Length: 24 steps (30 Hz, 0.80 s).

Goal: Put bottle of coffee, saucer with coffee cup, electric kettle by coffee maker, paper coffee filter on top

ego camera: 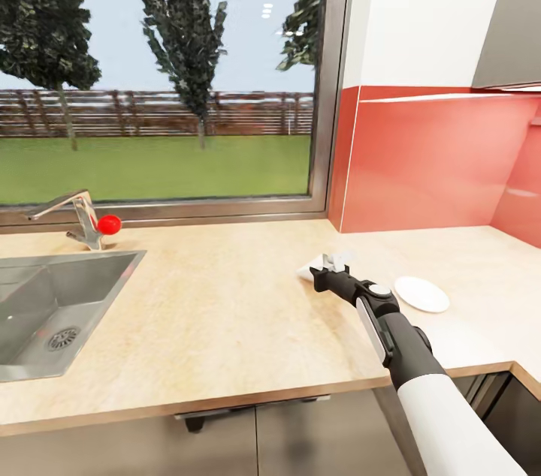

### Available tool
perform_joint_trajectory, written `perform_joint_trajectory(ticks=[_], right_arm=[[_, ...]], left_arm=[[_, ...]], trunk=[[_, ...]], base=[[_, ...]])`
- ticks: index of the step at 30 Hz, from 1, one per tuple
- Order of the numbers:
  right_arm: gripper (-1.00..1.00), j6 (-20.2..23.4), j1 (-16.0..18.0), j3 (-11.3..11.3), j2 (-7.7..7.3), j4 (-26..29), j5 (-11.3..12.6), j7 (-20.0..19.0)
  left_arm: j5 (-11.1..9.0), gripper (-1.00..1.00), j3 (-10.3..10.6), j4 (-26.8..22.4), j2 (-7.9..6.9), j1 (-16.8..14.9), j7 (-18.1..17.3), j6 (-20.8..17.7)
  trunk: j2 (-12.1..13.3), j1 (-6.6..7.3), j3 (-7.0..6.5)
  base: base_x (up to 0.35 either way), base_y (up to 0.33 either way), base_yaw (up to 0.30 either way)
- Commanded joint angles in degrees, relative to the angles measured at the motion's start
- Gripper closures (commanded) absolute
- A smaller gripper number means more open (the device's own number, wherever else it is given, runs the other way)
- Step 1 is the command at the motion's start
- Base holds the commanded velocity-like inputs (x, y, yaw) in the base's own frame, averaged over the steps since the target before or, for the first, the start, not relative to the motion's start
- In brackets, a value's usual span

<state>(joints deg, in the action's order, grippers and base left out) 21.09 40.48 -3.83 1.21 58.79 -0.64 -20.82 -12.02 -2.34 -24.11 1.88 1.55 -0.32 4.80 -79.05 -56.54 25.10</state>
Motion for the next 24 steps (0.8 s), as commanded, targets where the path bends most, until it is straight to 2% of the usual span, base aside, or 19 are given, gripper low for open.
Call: perform_joint_trajectory(ticks=[1,11,15,19,24], right_arm=[[1.0,0.37,0.03,0.05,0.02,0.07,0.05,-0.19],[1.0,0.65,0.03,0.05,0.02,0.91,0.02,-0.35],[1.0,0.97,0.03,0.05,0.06,3.03,0.08,-0.36],[1.0,2.35,0.03,0.02,0.09,5.8,0.1,-0.38],[1.0,5.85,0.08,-0.03,0.34,9.5,0.11,-0.44]], left_arm=[[-0.18,-1.0,-0.21,-0.1,0.03,0.03,-0.03,0.02],[-0.2,-1.0,-0.21,-0.08,0.04,0.03,-0.03,0.03],[-0.2,-1.0,-0.21,-0.07,0.05,0.03,-0.03,0.02],[-0.2,-1.0,-0.21,-0.07,0.06,0.03,-0.03,0.02],[-0.2,-1.0,-0.21,-0.09,0.06,0.03,-0.03,0.03]], trunk=[[0.38,0.22,-0.13],[4.39,2.42,-1.93],[6.0,3.3,-2.65],[6.0,3.3,-2.65],[6.0,3.3,-2.65]], base=[[0.0,0.0,0.0],[0.0,0.0,0.0],[0.0,0.0,0.0],[0.0,0.0,0.012],[0.0,0.0,0.183]])
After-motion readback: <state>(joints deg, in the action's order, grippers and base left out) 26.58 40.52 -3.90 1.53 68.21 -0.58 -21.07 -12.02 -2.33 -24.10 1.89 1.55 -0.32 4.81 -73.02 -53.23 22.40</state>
